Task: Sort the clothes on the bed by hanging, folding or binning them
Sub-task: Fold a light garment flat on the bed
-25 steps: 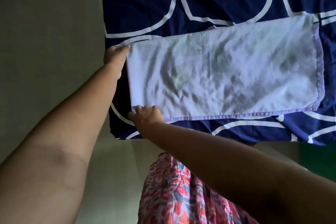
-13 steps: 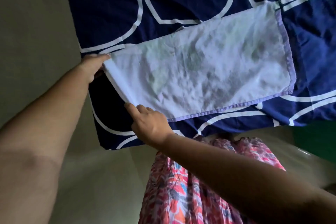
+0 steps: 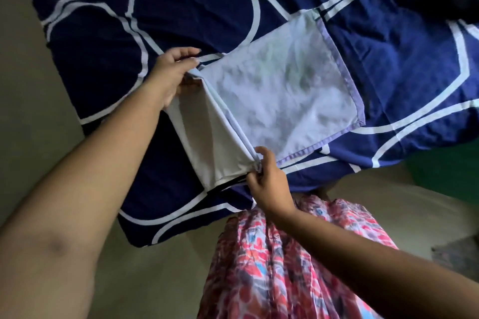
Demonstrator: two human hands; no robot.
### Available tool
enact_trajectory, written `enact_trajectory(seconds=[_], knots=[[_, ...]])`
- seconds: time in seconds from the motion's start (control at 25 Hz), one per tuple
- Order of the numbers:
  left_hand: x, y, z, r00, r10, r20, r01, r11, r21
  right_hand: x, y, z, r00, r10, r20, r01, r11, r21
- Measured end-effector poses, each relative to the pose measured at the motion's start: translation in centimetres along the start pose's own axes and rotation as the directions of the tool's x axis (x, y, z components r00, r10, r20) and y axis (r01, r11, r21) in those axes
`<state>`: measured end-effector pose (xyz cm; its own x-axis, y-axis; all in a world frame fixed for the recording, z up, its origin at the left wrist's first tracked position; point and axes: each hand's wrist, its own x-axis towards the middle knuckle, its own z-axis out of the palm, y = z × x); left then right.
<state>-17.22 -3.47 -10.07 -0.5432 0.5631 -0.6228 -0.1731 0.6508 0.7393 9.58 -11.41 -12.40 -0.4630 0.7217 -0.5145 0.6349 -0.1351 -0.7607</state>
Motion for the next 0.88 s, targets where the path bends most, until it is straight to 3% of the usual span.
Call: enact_trajectory(seconds=[0.32, 0.44, 0.52, 0.6, 0.68, 0.72, 0.76, 0.8, 0.88], knots=[[2.3, 0.6, 8.1, 0.994, -0.108, 0.01, 0.107, 0.993, 0.053, 1.1, 2.3, -3.2, 0.983, 0.154, -0.096, -0.15, 0.987, 0.049], [2.5, 1.3, 9.0, 0.988, -0.128, -0.088, 0.134, 0.989, 0.07, 1.6, 2.8, -3.7, 0.985, 0.128, -0.116, -0.124, 0.991, 0.048], [2.4, 1.3, 9.1, 0.962, -0.024, -0.272, 0.104, 0.952, 0.286, 2.0, 3.1, -4.1, 0.986, 0.12, -0.116, -0.116, 0.992, 0.044], [1.8, 0.4, 9.0, 0.874, 0.337, -0.348, -0.059, 0.787, 0.614, 2.0, 3.4, -4.5, 0.987, 0.107, -0.122, -0.102, 0.994, 0.05], [1.0, -1.6, 8.8, 0.726, 0.661, -0.187, -0.313, 0.56, 0.767, 1.7, 3.5, -4.6, 0.99, 0.083, -0.116, -0.076, 0.995, 0.062], [0.8, -3.0, 8.7, 0.658, 0.748, -0.08, -0.404, 0.442, 0.801, 1.7, 3.7, -4.6, 0.991, 0.081, -0.104, -0.074, 0.995, 0.064], [0.5, -4.5, 8.7, 0.619, 0.785, 0.01, -0.452, 0.346, 0.822, 1.8, 3.8, -4.7, 0.992, 0.092, -0.091, -0.086, 0.994, 0.07], [0.3, -5.9, 8.8, 0.626, 0.776, 0.08, -0.465, 0.288, 0.837, 1.9, 4.0, -4.7, 0.991, 0.1, -0.091, -0.094, 0.993, 0.07], [-0.4, -7.7, 9.4, 0.733, 0.649, 0.206, -0.454, 0.241, 0.858, 2.1, 4.3, -4.8, 0.975, -0.034, -0.22, 0.011, 0.995, -0.104]])
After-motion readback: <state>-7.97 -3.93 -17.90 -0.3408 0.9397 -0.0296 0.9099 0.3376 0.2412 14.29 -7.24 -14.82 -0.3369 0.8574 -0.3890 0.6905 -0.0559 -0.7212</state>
